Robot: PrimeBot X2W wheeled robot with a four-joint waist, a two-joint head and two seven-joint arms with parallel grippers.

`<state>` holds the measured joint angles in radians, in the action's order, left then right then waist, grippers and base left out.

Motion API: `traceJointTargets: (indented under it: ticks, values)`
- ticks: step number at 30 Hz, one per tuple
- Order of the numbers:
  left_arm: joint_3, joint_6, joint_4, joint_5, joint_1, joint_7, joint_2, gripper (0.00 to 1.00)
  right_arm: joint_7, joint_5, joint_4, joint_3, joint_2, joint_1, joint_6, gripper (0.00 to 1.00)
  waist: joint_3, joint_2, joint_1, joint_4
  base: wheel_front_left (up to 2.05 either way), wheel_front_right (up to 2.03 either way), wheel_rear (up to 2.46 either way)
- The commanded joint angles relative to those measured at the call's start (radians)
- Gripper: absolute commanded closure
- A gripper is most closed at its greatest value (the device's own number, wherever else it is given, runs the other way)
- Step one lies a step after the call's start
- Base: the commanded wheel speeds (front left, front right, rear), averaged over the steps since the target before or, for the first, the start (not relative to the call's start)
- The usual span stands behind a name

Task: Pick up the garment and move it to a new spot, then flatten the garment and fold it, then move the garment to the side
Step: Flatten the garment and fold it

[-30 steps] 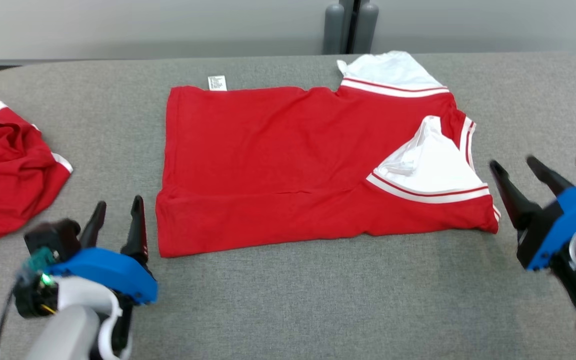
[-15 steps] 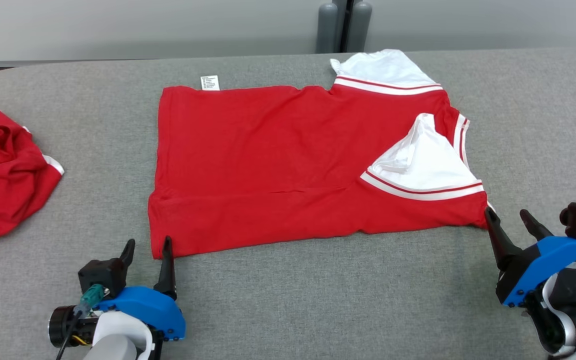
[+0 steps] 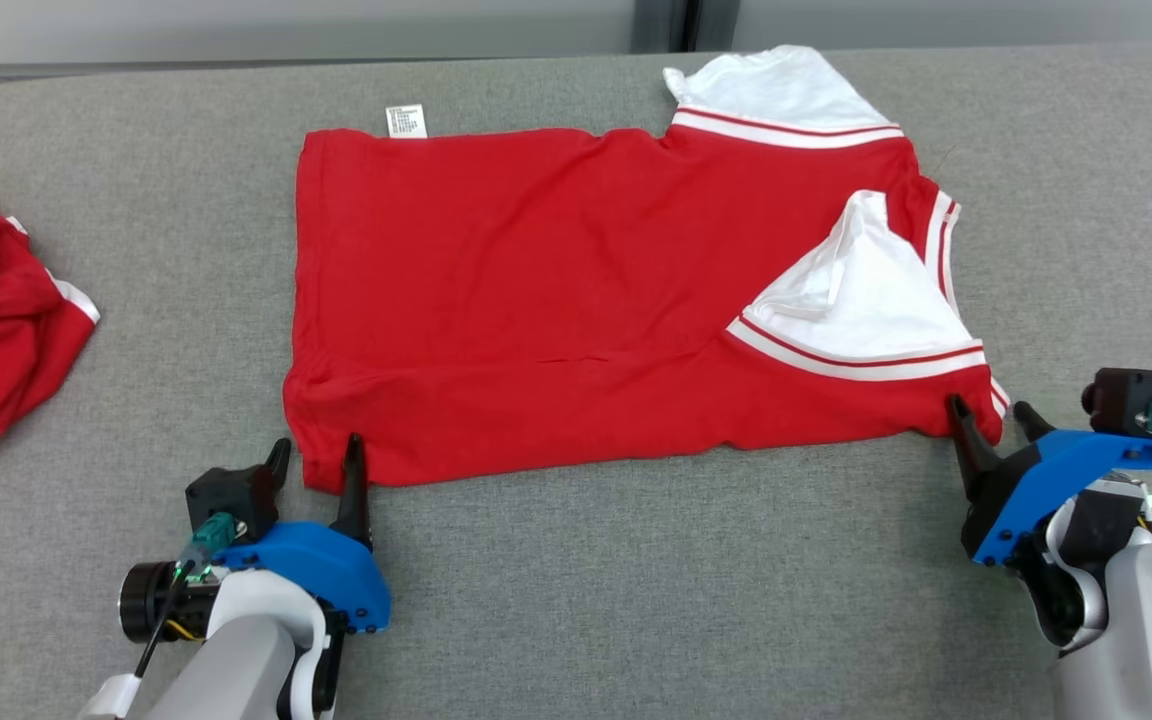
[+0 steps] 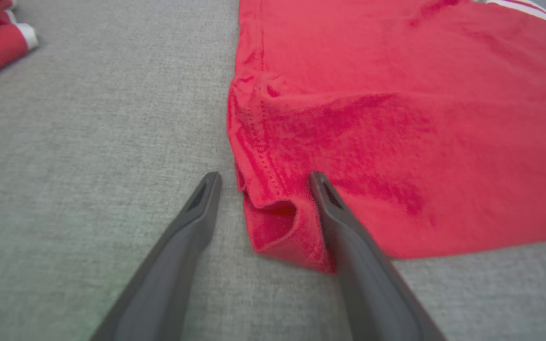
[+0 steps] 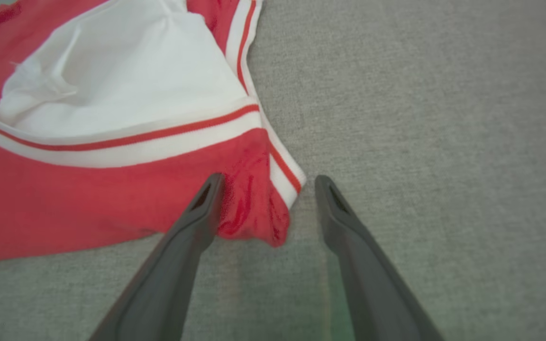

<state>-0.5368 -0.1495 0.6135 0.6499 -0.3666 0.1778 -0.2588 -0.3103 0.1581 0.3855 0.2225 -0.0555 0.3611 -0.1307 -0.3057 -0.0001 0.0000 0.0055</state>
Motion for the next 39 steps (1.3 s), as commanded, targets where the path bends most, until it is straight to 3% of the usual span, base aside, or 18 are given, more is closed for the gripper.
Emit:
traceJointTargets:
  ticks: [1,5,6,7,8,14,22,30,36,37,38,39]
  values:
    - [-0.015,0.005,0.030,0.003,0.004,-0.018,0.010,0.00,0.004,-0.011,0.022,-0.002,0.001,0.020,0.000,0.00,-0.008,0.0001,0.0000,0.003,0.00,0.00,0.00]
    - [-0.032,0.030,0.060,0.016,0.003,-0.046,0.029,0.00,-0.015,-0.030,0.090,-0.036,0.004,0.035,0.000,0.00,-0.021,0.0001,0.0000,0.006,0.00,0.00,0.00]
    - [-0.038,0.036,0.067,0.018,0.006,-0.056,0.035,0.58,-0.027,-0.019,0.103,-0.049,0.006,0.034,-0.001,0.15,-0.022,0.0001,0.0000,0.006,0.00,0.00,0.00]
    - [-0.046,0.045,0.073,0.020,0.008,-0.063,0.039,1.00,-0.036,-0.011,0.113,-0.071,0.009,0.030,-0.002,0.82,-0.022,0.0001,0.0000,0.007,0.00,0.00,0.00]
    - [-0.049,0.052,0.078,0.024,0.010,-0.065,0.043,1.00,-0.042,-0.002,0.118,-0.089,0.009,0.026,-0.002,1.00,-0.021,0.0001,0.0000,0.007,0.00,0.00,0.00]
    - [-0.021,0.056,0.077,0.034,0.015,-0.002,0.023,1.00,0.002,0.039,0.048,-0.103,-0.032,-0.020,0.000,1.00,0.006,0.0001,0.0000,0.008,0.00,0.00,0.00]
    - [0.016,0.028,-0.038,0.045,0.072,0.019,-0.049,1.00,-0.055,0.069,-0.186,-0.086,-0.025,-0.160,0.000,1.00,0.065,0.0001,0.0000,-0.006,0.00,0.00,0.00]
    - [0.018,-0.051,-0.231,0.073,0.232,-0.052,-0.098,1.00,-0.164,0.103,-0.398,-0.071,0.000,-0.346,0.000,1.00,0.097,0.0001,0.0000,-0.016,0.00,0.00,0.00]
    - [0.020,-0.115,-0.357,0.102,0.343,-0.107,-0.110,1.00,-0.185,0.108,-0.431,-0.053,0.004,-0.397,0.000,1.00,0.092,0.0001,0.0000,-0.012,0.00,0.00,0.00]
    - [0.019,-0.121,-0.370,0.108,0.355,-0.117,-0.111,1.00,-0.183,0.113,-0.429,-0.050,0.004,-0.398,0.000,0.81,0.091,0.0001,0.0000,-0.008,0.00,0.00,0.00]
    - [0.019,-0.125,-0.381,0.112,0.364,-0.124,-0.112,0.80,-0.183,0.114,-0.425,-0.046,0.004,-0.400,0.000,0.18,0.091,0.0001,0.0000,-0.005,0.00,0.00,0.00]
    - [0.019,-0.128,-0.390,0.116,0.370,-0.130,-0.113,0.00,-0.186,0.115,-0.421,-0.042,0.004,-0.400,0.000,0.00,0.092,0.0001,0.0000,-0.002,0.00,0.00,0.00]
